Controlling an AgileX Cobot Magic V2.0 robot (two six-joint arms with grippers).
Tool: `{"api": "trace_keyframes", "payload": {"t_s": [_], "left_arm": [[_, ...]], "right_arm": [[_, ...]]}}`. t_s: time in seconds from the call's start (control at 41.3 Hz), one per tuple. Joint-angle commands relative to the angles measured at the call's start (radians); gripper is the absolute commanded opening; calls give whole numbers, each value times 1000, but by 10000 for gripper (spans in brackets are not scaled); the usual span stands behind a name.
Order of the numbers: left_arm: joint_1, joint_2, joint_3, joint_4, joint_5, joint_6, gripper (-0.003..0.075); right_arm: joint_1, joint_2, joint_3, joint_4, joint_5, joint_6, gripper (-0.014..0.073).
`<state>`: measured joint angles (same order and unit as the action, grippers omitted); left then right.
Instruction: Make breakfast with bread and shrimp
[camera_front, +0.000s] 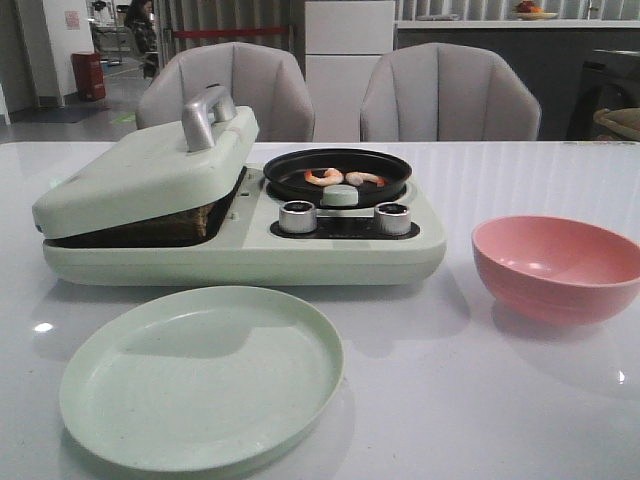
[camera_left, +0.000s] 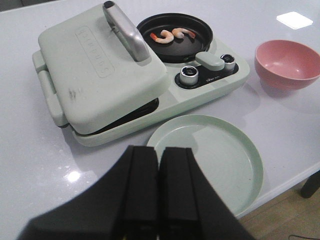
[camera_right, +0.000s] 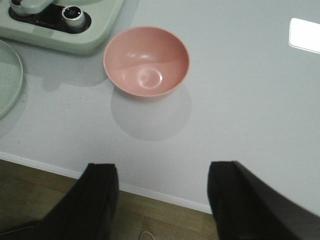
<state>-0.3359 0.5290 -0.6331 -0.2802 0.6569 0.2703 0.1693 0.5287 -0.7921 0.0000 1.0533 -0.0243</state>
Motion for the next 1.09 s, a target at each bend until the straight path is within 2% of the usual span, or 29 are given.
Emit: {"api": "trace_keyframes", "payload": {"t_s": [0.0, 0.412, 0.46, 0.702, 0.799, 0.944, 1.065], "left_arm": [[-9, 1, -28, -15, -76, -8, 101], [-9, 1, -28, -15, -76, -8, 101], [-9, 1, -28, -15, -76, -8, 101], [-9, 1, -28, -15, -84, -8, 101], [-9, 1, -28, -15, -84, -8, 101], [-9, 1, -28, -15, -84, -8, 101], [-9, 1, -28, -15, -84, -8, 101]], "right_arm": [[1, -26, -6, -16, -58, 17, 503], [1, -42, 6, -16, -83, 33, 495], [1, -42, 6, -16, -88, 33, 465], [1, -42, 6, -16, -94, 33, 173], [1, -42, 6, -16, -94, 33, 90], [1, -42, 6, -16, -87, 33, 19], [1, -42, 6, -16, -79, 33, 8]]}}
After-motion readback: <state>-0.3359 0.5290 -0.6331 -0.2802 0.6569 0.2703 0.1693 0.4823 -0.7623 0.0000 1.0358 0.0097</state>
